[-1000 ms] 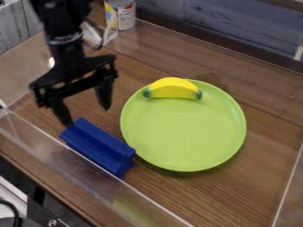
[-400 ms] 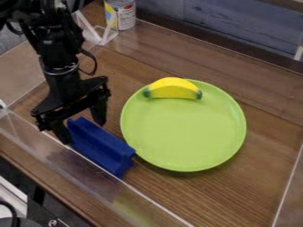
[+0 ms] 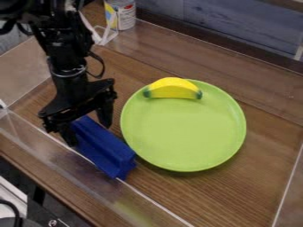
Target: Put the blue object in the green plate
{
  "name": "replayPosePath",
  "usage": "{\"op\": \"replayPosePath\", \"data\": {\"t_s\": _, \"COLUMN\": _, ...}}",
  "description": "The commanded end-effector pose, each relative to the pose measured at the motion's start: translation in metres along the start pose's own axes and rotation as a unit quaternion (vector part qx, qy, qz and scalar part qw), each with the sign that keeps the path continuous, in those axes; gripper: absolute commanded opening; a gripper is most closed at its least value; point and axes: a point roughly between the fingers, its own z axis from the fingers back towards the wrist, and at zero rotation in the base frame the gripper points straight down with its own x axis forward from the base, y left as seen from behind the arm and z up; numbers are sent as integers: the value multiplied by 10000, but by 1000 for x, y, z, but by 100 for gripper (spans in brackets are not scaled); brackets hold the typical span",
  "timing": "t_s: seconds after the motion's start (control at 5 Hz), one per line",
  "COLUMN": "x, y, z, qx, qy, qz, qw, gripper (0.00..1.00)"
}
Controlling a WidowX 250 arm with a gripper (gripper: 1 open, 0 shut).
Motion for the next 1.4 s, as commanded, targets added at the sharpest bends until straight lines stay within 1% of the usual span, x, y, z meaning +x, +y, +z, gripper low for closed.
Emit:
{"op": "replayPosePath", "data": {"t_s": 0.0, "x": 3, "y": -9, "z": 10, "qx": -80, "qy": -136, "qz": -108, "qw": 9998, "gripper": 100}}
{"op": "replayPosePath", "data": {"t_s": 0.8, "x": 5, "y": -10, "z": 14, "qx": 53, "qy": -183, "qz": -240, "qw": 9995, "gripper": 100}}
{"op": "replayPosePath", "data": {"t_s": 1.2, "x": 7, "y": -9, "z": 10, "qx": 119, "qy": -211, "qz": -282, "qw": 9993, "gripper": 100}}
